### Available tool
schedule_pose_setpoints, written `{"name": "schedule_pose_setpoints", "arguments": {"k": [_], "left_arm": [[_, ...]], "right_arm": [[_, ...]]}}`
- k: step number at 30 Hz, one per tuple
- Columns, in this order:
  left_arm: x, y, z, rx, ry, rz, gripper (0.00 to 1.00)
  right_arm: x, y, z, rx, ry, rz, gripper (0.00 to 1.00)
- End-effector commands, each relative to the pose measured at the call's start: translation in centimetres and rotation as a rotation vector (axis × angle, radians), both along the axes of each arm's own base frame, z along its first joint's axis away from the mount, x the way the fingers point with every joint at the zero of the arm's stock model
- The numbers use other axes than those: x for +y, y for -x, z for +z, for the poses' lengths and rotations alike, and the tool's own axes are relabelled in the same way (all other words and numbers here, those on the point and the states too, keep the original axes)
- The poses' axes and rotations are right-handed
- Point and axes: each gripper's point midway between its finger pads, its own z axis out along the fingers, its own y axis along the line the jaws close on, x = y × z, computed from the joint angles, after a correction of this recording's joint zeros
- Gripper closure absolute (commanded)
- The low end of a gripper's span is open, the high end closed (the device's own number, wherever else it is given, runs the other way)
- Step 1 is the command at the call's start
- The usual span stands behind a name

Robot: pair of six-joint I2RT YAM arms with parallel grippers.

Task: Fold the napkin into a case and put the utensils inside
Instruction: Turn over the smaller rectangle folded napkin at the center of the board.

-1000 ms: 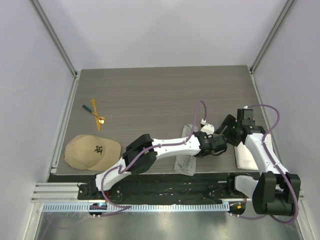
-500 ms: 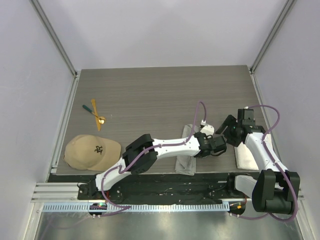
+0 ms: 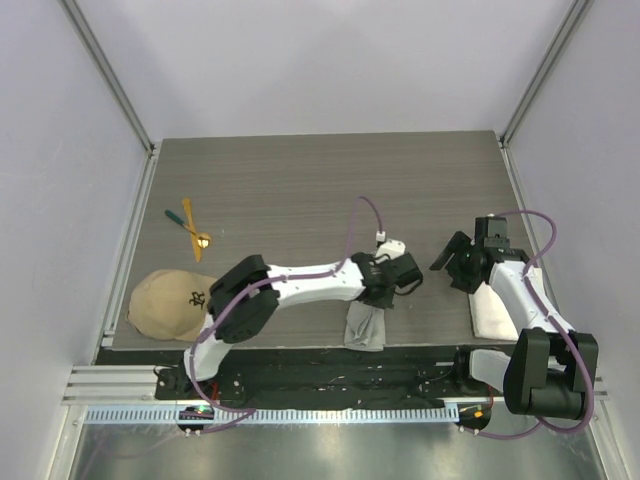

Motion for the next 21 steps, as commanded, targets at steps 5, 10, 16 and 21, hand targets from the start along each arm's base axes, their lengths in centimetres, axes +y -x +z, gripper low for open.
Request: {"name": "schedule_pose_setpoints", "arguments": {"k": [5, 10, 16, 21], "left_arm": [[-4.5, -0.3, 8.5, 0.149, 0.582, -0.133, 1.00], [-4.3, 0.2, 9.0, 0.218, 0.729, -0.153, 1.00], [-3.1, -0.3, 9.9, 0.234, 0.888, -0.171, 1.00], [-1.4, -0.4, 9.4, 0.276, 1.002, -0.163, 1.00]], "right_arm": [[2.3, -3.0, 3.5, -0.154, -0.105, 0.131, 0.35], [4.5, -2.6, 3.6, -0.163, -0.198, 0.260, 0.42], [7.1, -1.5, 3.1, -0.163, -0.253, 0.359, 0.44], [9.1, -0.9, 3.0, -0.139, -0.246, 0.426, 0.46]]}}
